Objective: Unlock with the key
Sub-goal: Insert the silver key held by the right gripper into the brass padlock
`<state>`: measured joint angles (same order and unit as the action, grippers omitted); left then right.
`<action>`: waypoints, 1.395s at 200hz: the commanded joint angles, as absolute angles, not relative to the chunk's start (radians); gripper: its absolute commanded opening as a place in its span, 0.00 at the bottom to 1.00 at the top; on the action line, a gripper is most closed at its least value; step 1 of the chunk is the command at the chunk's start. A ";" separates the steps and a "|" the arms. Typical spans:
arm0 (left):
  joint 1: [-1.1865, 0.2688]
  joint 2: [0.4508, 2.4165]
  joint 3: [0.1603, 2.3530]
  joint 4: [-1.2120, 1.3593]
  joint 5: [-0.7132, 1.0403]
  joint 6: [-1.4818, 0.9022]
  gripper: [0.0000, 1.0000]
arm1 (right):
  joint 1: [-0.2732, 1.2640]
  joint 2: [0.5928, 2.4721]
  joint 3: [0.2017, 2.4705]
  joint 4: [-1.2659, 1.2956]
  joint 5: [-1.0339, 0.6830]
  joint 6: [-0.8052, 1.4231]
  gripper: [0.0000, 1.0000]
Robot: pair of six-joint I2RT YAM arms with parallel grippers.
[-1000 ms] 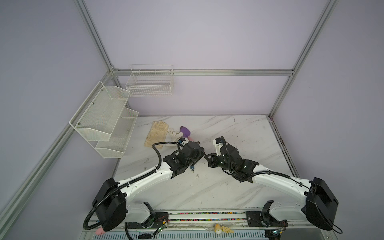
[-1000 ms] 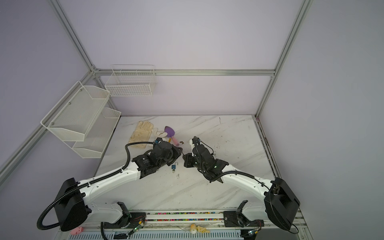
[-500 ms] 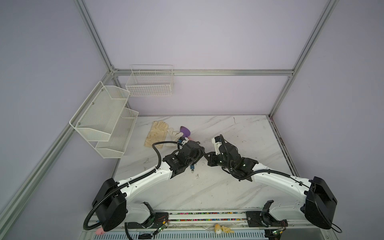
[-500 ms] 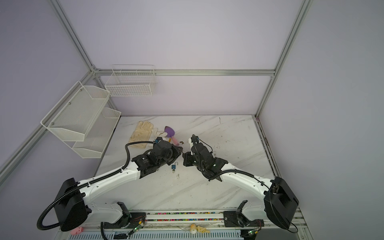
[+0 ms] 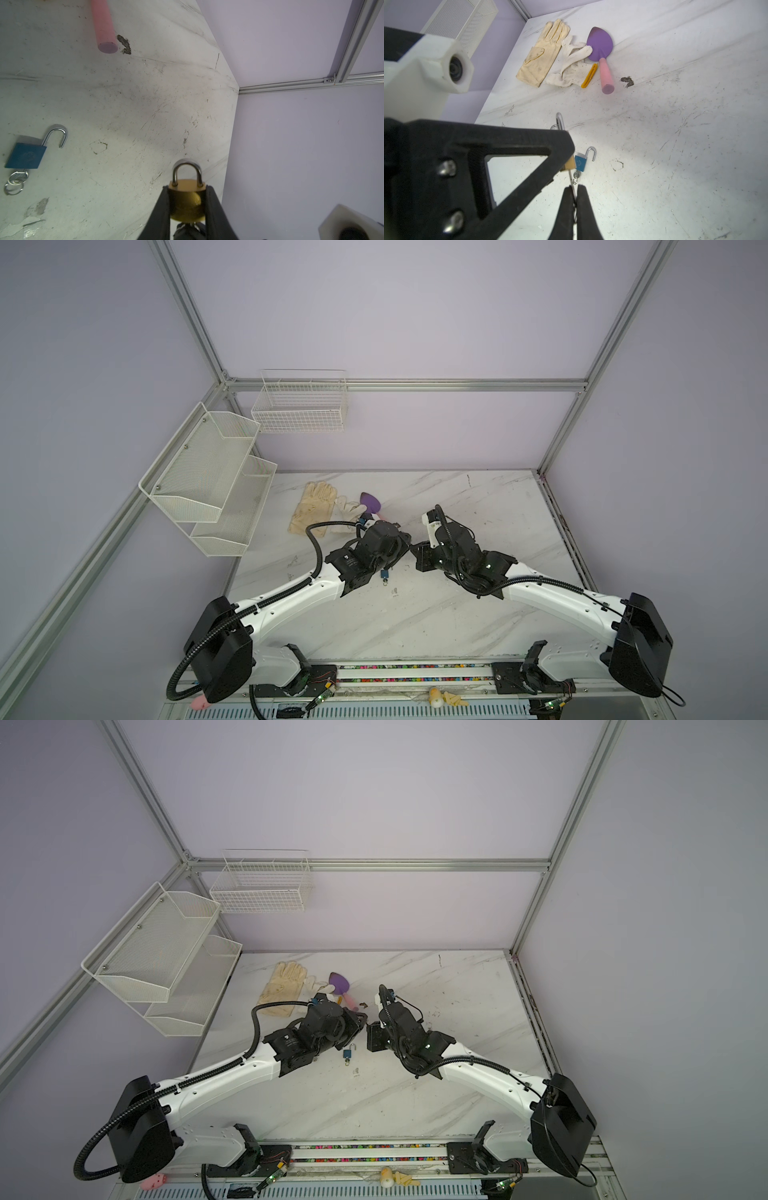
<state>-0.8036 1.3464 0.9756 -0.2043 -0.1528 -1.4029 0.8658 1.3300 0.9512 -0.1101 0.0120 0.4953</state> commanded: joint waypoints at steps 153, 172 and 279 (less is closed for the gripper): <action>-0.882 1.249 0.904 -0.245 -0.048 -1.383 0.01 | 0.856 1.254 1.022 0.176 -0.226 0.659 0.00; -0.877 1.239 0.868 -0.194 -0.039 -1.400 0.01 | 0.848 1.231 0.986 0.237 -0.268 0.735 0.00; -0.845 1.186 0.832 -0.132 -0.073 -1.397 0.02 | 0.823 1.219 0.878 0.419 -0.382 0.966 0.00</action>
